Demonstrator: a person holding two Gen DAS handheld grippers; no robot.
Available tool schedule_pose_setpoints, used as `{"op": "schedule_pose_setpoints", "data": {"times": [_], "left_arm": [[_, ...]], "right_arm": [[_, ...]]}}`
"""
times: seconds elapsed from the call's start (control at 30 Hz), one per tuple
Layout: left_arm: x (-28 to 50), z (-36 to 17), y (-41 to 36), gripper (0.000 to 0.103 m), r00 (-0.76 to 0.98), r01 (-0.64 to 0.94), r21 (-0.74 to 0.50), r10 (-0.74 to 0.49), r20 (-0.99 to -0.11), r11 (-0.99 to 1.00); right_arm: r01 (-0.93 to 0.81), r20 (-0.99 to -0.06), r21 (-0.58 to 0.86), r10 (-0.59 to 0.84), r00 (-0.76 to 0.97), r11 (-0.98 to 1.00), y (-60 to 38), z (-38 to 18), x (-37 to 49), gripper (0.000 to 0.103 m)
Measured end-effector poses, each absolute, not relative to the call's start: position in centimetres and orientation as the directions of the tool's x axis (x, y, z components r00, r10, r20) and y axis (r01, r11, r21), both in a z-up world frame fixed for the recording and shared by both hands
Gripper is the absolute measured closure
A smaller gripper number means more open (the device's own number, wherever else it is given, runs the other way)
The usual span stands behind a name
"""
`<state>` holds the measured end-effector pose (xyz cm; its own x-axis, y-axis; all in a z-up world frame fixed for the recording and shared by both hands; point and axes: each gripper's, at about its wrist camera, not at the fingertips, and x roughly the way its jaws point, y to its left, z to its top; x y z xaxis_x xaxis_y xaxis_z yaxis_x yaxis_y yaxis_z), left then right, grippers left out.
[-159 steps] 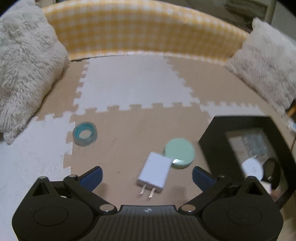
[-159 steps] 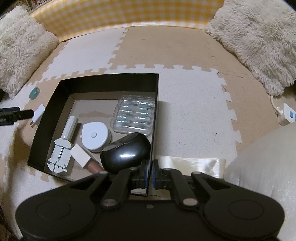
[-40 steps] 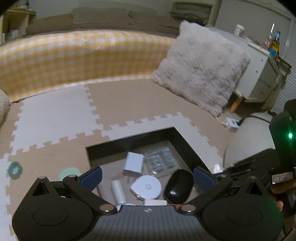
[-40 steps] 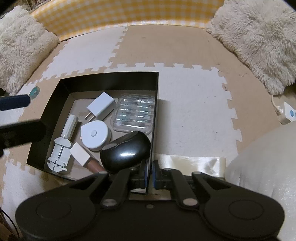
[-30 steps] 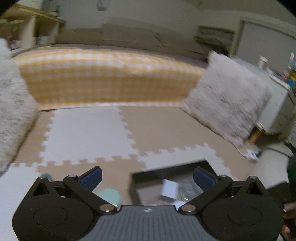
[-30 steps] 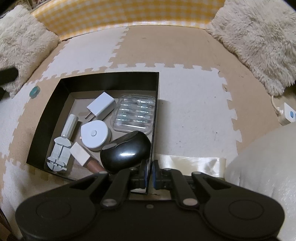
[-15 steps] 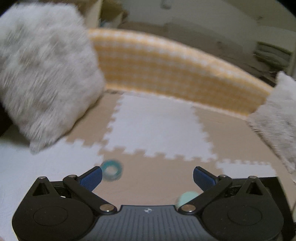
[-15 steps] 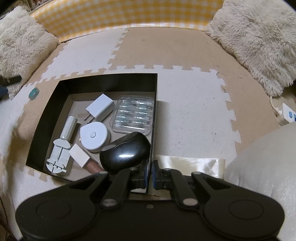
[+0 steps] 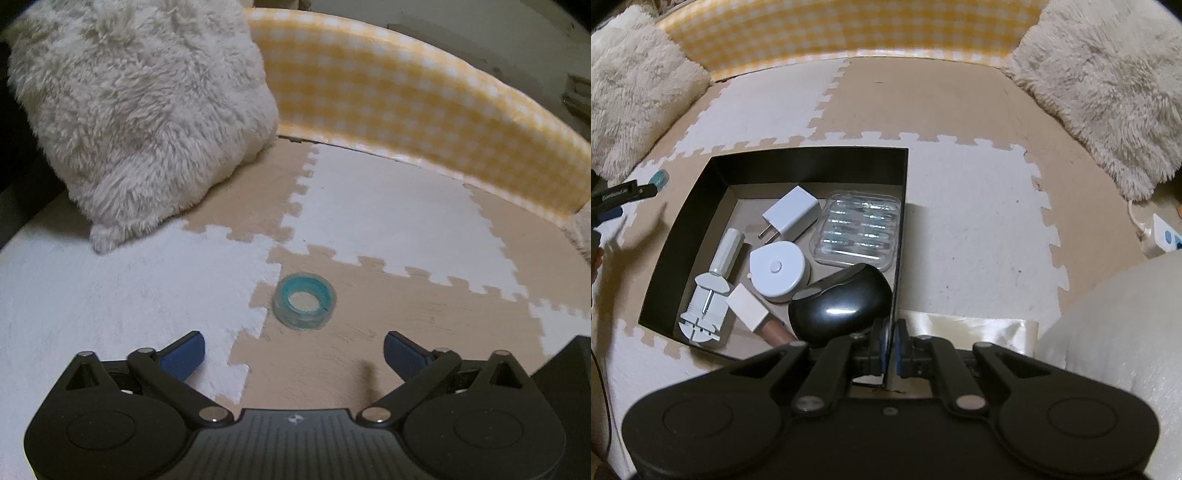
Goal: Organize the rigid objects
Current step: 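Move the left gripper to the clear tape roll and grasp it, then carry the tape roll into the black box and open the left gripper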
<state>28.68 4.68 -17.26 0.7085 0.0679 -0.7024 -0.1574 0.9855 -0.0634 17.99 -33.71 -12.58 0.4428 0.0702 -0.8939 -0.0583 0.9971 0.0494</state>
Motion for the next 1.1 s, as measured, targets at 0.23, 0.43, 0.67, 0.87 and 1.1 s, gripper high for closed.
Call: {"op": "schedule_pose_setpoints", "data": {"times": [0.23, 0.43, 0.67, 0.87, 1.1], "left_arm": [[30.4, -18.5, 5.0, 0.024, 0.733, -0.116, -0.041, 0.058, -0.678, 0.992], [31.3, -18.7, 4.4, 0.03, 0.754, -0.046, -0.015, 0.025, -0.657, 0.999], [31.7, -18.7, 3.9, 0.059, 0.765, -0.023, 0.013, 0.026, -0.644, 1.0], [31.2, -18.3, 3.7, 0.059, 0.768, -0.012, 0.012, 0.017, -0.64, 1.0], [30.0, -16.4, 1.5, 0.059, 0.772, 0.059, -0.027, -0.063, -0.633, 0.998]], "right_arm": [[-0.057, -0.896, 0.036, 0.058, 0.441, 0.998, -33.5, -12.6, 18.1, 0.099], [-0.059, -0.9, 0.029, 0.052, 0.432, 0.998, -33.4, -12.7, 18.2, 0.099], [-0.059, -0.903, 0.028, 0.051, 0.426, 0.998, -33.4, -12.8, 18.3, 0.099], [-0.062, -0.904, 0.023, 0.048, 0.425, 0.998, -33.2, -12.8, 18.3, 0.099], [-0.062, -0.904, 0.024, 0.049, 0.425, 0.998, -33.2, -12.8, 18.3, 0.099]]}}
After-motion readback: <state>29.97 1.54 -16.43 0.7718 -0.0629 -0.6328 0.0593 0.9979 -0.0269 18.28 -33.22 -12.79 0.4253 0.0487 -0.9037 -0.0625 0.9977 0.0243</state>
